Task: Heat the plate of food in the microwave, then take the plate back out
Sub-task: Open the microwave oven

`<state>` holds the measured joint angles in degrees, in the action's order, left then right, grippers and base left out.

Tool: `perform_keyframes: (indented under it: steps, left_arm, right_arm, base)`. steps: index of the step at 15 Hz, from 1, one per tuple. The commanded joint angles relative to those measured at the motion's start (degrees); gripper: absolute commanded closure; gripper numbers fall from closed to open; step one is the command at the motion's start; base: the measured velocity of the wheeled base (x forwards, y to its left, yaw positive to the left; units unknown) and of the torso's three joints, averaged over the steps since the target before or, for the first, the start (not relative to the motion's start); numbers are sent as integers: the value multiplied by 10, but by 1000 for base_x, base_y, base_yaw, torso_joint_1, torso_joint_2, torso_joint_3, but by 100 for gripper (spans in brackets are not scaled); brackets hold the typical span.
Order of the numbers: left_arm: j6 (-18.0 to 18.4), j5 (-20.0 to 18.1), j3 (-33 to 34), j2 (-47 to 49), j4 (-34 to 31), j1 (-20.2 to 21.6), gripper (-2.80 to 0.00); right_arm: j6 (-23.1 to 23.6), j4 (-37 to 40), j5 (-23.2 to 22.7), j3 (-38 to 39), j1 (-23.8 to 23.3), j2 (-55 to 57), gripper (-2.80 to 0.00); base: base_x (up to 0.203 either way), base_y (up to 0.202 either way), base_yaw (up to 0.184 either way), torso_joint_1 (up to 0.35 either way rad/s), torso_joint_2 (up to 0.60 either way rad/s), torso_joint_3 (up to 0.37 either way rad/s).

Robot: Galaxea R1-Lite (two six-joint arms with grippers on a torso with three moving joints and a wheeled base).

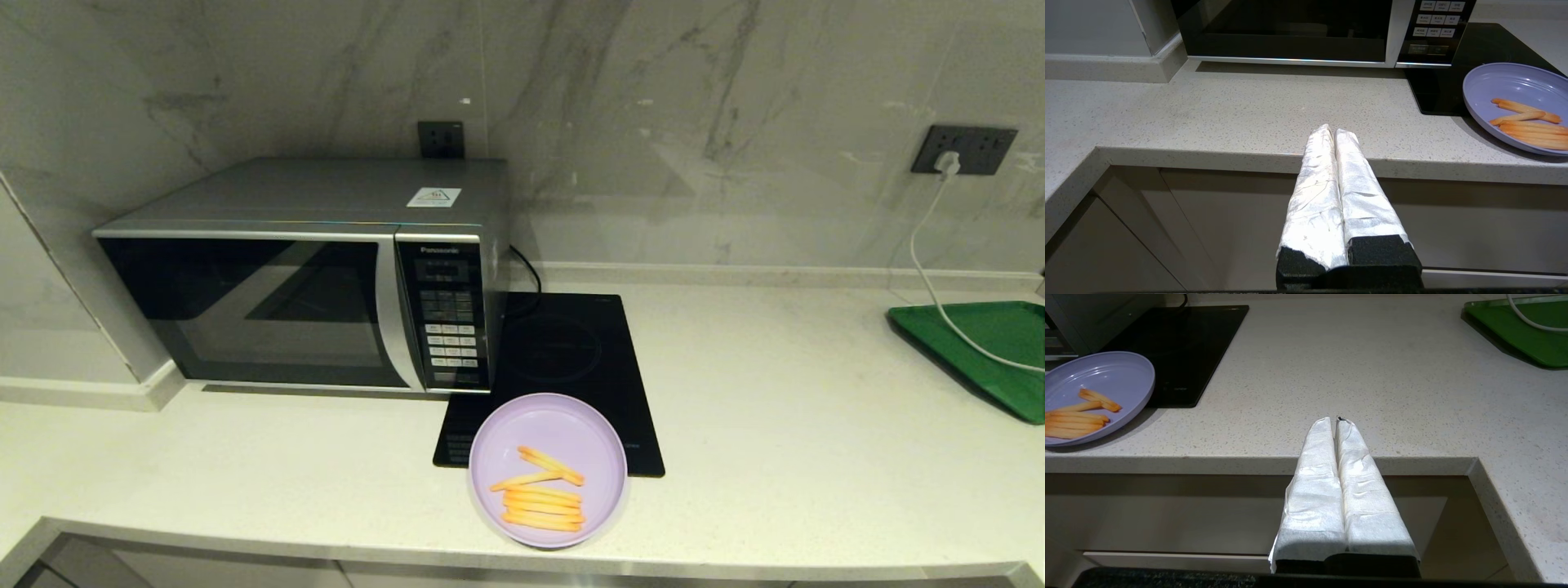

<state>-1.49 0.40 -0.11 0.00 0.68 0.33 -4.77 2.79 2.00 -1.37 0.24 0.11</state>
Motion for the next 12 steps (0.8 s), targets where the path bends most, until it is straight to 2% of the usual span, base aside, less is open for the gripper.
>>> perform_keyframes:
  steps: [1, 4, 7, 8, 12]
  left_arm:
    - [2, -1, 0, 1, -1, 0, 0]
    - [0, 2, 0, 1, -1, 0, 0]
    - [37, 0, -9, 1, -22, 0, 0]
    - [37, 1, -24, 5, -25, 0, 0]
    - [32, -8, -216, 104, -81, -3, 0]
  right_arm:
    - [-1, -5, 0, 2, 0, 0, 0]
    - [-1, -5, 0, 2, 0, 0, 0]
    - [-1, -5, 0, 2, 0, 0, 0]
    - [-1, -5, 0, 2, 0, 0, 0]
    - [-1, -5, 0, 2, 1, 0, 0]
  base:
    - [0, 0, 0, 0, 0, 0]
    - [0, 0, 0, 0, 0, 0]
    - [0, 0, 0, 0, 0, 0]
    - [0, 0, 0, 0, 0, 0]
    - [0, 0, 0, 0, 0, 0]
